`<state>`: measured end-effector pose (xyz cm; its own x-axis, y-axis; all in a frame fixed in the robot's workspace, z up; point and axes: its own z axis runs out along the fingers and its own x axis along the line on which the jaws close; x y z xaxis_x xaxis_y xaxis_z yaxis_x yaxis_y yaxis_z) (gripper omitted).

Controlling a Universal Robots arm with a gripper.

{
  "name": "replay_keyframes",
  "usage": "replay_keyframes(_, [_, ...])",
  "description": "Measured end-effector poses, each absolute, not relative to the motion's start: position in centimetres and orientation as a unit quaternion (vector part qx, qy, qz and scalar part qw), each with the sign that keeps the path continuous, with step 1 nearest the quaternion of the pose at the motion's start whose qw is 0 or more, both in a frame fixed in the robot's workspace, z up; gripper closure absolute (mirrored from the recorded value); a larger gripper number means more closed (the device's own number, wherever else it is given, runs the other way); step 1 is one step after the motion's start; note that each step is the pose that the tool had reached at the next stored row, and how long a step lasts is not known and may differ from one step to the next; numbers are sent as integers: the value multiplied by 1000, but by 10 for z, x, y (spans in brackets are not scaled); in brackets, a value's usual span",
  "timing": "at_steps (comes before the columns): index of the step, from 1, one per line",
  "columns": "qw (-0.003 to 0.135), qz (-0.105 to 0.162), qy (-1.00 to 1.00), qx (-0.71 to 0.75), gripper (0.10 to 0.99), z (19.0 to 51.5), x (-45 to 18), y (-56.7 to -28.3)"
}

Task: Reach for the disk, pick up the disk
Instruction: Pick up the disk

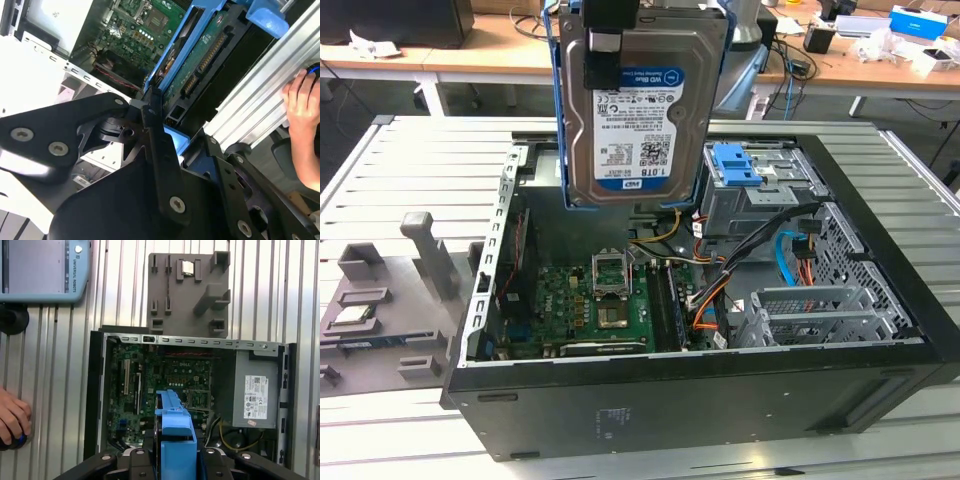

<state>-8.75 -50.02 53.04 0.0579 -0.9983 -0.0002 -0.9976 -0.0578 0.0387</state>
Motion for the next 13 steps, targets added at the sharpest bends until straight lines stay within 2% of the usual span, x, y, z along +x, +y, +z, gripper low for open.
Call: replay_keyframes(13, [9,-18,-686,727,718,517,-83,-542])
